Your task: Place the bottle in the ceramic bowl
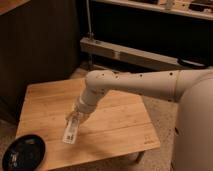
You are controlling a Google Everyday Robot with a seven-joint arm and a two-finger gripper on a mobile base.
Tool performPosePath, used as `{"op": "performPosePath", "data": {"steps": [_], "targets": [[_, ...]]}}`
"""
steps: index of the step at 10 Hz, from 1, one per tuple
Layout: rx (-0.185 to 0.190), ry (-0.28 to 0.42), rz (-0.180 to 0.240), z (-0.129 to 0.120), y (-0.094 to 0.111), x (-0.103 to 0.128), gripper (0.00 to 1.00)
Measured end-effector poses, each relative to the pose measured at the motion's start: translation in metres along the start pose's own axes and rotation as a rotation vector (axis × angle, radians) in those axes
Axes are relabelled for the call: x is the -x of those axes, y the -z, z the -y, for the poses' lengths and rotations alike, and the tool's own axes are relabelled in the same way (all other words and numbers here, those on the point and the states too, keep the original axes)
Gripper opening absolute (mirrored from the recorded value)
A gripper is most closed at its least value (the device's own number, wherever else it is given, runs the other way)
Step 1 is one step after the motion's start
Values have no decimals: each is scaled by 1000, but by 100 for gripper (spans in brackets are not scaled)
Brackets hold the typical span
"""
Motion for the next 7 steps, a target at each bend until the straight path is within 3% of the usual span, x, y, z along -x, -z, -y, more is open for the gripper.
{"op": "performPosePath", "data": {"steps": [4, 7], "targets": [[9, -3, 5, -5, 0, 3, 0], [79, -18, 34, -53, -1, 15, 0]]}}
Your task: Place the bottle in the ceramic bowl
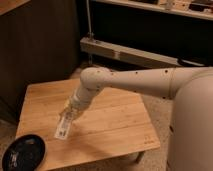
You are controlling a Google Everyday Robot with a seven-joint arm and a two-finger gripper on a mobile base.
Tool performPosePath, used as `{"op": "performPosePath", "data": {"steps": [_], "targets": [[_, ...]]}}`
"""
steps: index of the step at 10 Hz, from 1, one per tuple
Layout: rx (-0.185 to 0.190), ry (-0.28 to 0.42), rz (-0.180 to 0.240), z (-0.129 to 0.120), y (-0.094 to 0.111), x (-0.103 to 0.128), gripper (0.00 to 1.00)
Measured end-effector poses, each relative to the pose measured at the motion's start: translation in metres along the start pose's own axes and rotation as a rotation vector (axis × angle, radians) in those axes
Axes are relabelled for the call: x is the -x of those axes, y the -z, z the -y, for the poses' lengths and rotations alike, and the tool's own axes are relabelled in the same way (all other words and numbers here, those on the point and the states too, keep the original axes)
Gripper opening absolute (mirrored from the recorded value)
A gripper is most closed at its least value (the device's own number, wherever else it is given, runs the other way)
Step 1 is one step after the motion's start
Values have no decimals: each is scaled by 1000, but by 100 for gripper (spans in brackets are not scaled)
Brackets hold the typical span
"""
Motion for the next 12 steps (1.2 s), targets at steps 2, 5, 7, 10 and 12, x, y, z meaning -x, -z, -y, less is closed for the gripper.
{"op": "performPosePath", "data": {"steps": [2, 5, 7, 10, 12], "targets": [[109, -19, 40, -47, -12, 5, 0], [282, -48, 160, -81, -31, -12, 0], [355, -35, 219, -83, -41, -26, 0], [388, 37, 242, -89, -61, -43, 0], [395, 60, 232, -88, -72, -41, 0]]}}
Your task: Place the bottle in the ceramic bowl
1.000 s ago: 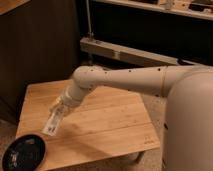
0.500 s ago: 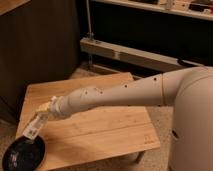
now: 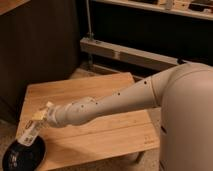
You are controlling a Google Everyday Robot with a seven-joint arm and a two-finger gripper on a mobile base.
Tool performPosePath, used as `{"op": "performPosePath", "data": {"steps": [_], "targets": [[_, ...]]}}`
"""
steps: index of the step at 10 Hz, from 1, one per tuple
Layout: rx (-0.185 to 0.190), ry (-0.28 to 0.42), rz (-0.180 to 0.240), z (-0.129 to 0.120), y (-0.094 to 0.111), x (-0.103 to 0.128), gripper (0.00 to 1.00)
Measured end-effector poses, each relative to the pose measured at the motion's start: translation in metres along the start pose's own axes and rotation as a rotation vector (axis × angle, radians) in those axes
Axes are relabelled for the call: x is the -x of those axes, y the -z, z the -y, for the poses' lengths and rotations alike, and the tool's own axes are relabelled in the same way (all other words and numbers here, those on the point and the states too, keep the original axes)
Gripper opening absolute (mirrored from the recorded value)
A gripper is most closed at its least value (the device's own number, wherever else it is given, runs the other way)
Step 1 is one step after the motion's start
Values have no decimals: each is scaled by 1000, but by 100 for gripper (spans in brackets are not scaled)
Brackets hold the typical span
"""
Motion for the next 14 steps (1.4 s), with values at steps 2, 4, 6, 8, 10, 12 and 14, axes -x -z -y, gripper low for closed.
{"op": "performPosePath", "data": {"steps": [2, 4, 6, 8, 10, 12, 14], "targets": [[6, 16, -20, 5, -13, -4, 0], [9, 45, -39, 9, -20, -7, 0], [5, 86, -61, 5, -25, -15, 0], [-3, 116, -77, 5, -30, -22, 0], [-25, 150, -91, 4, -36, -27, 0], [-60, 160, -100, 11, -40, -27, 1], [-92, 166, -118, 21, -50, -31, 18]]}}
